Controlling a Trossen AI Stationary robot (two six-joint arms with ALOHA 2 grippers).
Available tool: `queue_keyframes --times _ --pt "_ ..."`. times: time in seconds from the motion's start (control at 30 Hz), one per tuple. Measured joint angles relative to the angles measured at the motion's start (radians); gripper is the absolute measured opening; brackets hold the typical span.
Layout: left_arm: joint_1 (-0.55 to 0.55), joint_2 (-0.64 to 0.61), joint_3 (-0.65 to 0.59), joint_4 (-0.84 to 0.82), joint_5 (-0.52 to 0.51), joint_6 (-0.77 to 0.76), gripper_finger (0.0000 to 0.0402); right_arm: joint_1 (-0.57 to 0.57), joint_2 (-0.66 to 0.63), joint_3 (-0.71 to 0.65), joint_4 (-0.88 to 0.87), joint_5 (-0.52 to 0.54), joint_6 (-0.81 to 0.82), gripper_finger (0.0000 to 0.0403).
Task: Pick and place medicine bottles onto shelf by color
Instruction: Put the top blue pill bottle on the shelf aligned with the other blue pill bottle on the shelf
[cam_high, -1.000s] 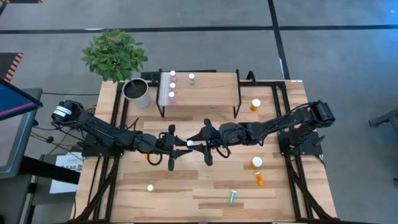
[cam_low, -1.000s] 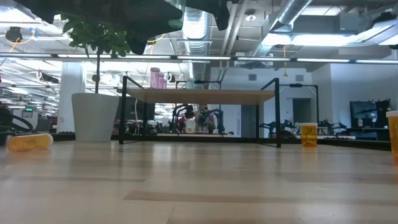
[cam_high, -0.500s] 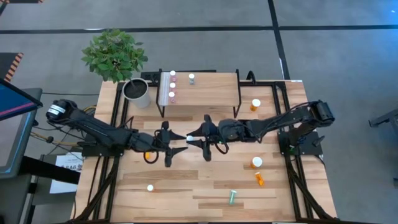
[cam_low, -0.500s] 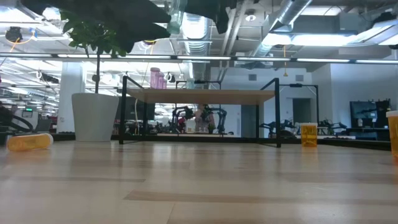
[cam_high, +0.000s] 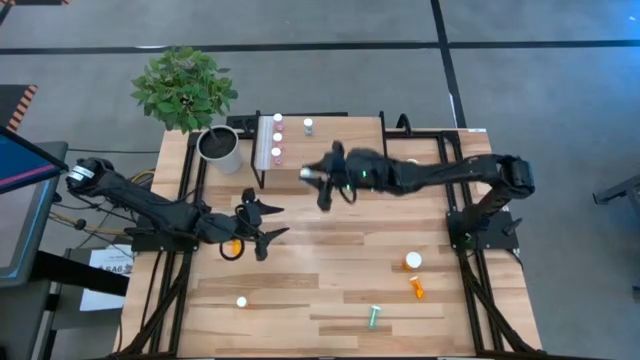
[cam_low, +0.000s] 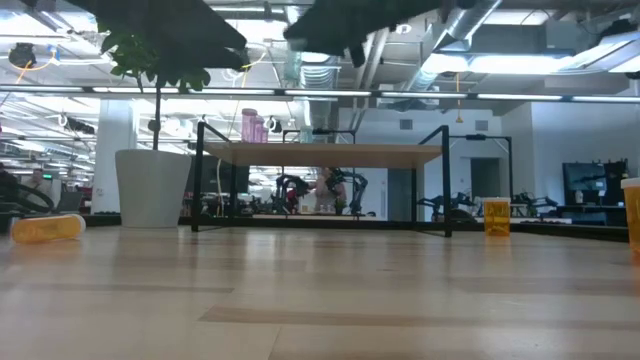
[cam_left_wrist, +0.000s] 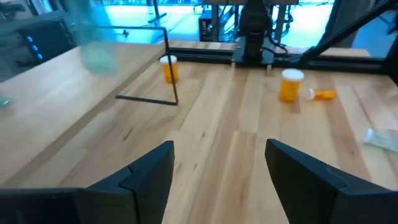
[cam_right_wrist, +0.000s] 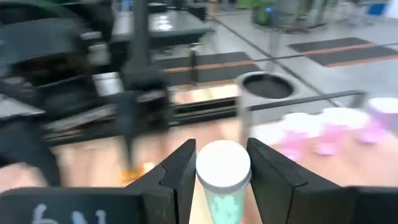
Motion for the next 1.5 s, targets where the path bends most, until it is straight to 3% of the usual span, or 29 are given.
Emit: queue_keyframes --times 0.33,0.57,0.77,1.13,1.5 --pt "0.043 -0.181 -0.202 0.360 0.085 0.121 0.0222 -0.216 0.020 0.032 -0.016 -0.105 0.001 0.0155" --pt "0.073 -0.288 -0.203 0.362 0.137 0.192 0.0222 -0.280 0.047 0.036 0.039 -0.191 0.010 0.0156" --pt "0.083 -0.297 -0.203 0.349 0.138 0.204 0.0222 -0.306 0.068 0.159 -0.005 -0.254 -0.005 0.0158" --pt "0.083 -0.291 -0.203 0.341 0.136 0.197 0.0222 -0.311 0.205 0.209 -0.040 -0.267 -0.015 0.0160" --pt "0.083 -0.291 -0.203 0.321 0.136 0.196 0.0222 -0.323 0.240 0.206 -0.076 -0.263 -0.015 0.0158"
